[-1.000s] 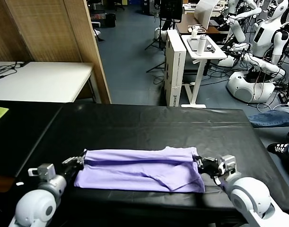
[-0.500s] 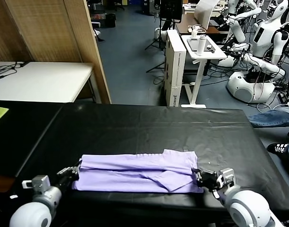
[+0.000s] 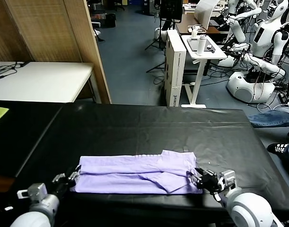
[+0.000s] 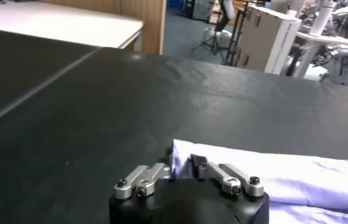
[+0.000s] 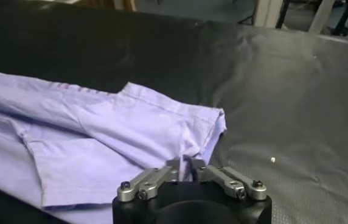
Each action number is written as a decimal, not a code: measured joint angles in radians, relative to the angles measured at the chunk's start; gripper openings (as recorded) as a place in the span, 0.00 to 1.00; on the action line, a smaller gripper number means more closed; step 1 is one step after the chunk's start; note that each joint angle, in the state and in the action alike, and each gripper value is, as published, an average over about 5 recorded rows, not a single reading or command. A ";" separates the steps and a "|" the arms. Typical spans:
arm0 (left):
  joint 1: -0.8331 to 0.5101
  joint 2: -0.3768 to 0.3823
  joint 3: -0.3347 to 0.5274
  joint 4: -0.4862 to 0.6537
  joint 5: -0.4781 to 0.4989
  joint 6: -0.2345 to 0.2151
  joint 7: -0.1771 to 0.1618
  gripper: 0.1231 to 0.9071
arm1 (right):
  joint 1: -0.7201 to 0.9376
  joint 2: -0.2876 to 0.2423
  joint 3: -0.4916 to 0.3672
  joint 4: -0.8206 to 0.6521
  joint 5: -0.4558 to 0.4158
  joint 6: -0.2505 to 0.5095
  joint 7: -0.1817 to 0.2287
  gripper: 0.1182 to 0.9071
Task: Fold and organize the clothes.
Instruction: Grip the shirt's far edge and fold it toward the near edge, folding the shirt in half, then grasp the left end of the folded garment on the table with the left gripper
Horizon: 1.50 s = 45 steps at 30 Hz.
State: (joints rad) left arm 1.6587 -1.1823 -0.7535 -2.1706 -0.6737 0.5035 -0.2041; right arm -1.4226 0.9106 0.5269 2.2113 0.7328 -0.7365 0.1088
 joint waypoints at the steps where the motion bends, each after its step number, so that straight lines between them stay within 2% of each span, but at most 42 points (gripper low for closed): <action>1: -0.005 -0.001 -0.005 0.002 -0.006 0.001 -0.001 0.96 | 0.013 0.005 0.002 -0.011 0.000 0.000 0.002 0.99; 7: -0.071 0.000 -0.002 0.029 -0.010 0.021 -0.004 1.00 | 0.094 0.042 -0.006 -0.093 -0.007 0.000 0.011 1.00; 15: -0.188 0.005 0.066 0.104 0.023 0.024 0.004 1.00 | 0.162 0.106 -0.034 -0.189 -0.034 0.000 0.012 0.98; 21: -0.233 0.002 0.107 0.158 0.029 0.025 0.009 1.00 | 0.187 0.151 -0.048 -0.233 -0.051 0.000 0.011 0.87; 28: -0.238 -0.002 0.116 0.198 0.040 0.024 0.017 1.00 | 0.205 0.193 -0.060 -0.273 -0.069 0.001 0.011 0.80; 30: -0.238 -0.004 0.117 0.203 0.041 0.024 0.019 1.00 | 0.207 0.201 -0.063 -0.278 -0.072 0.004 0.010 0.76; 32: -0.238 -0.005 0.118 0.205 0.042 0.024 0.020 0.98 | 0.208 0.206 -0.065 -0.282 -0.073 0.009 0.008 0.66; 34: -0.237 -0.007 0.120 0.204 0.042 0.025 0.021 0.91 | 0.208 0.210 -0.066 -0.284 -0.075 0.014 0.007 0.54; 35: -0.237 -0.008 0.121 0.204 0.042 0.025 0.022 0.89 | 0.208 0.211 -0.066 -0.285 -0.076 0.016 0.007 0.44; 39: -0.238 -0.012 0.127 0.204 0.050 0.029 0.026 0.60 | 0.206 0.215 -0.065 -0.287 -0.080 0.025 0.006 0.16; 42: -0.240 -0.016 0.133 0.204 0.065 0.031 0.032 0.34 | 0.202 0.216 -0.063 -0.286 -0.084 0.035 0.006 0.05; 45: -0.245 -0.022 0.140 0.204 0.086 0.033 0.038 0.13 | 0.200 0.218 -0.058 -0.283 -0.087 0.049 0.007 0.03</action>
State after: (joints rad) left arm 1.4136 -1.2039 -0.6134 -1.9666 -0.5875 0.5364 -0.1665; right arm -1.2231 1.1281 0.4687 1.9278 0.6454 -0.6874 0.1158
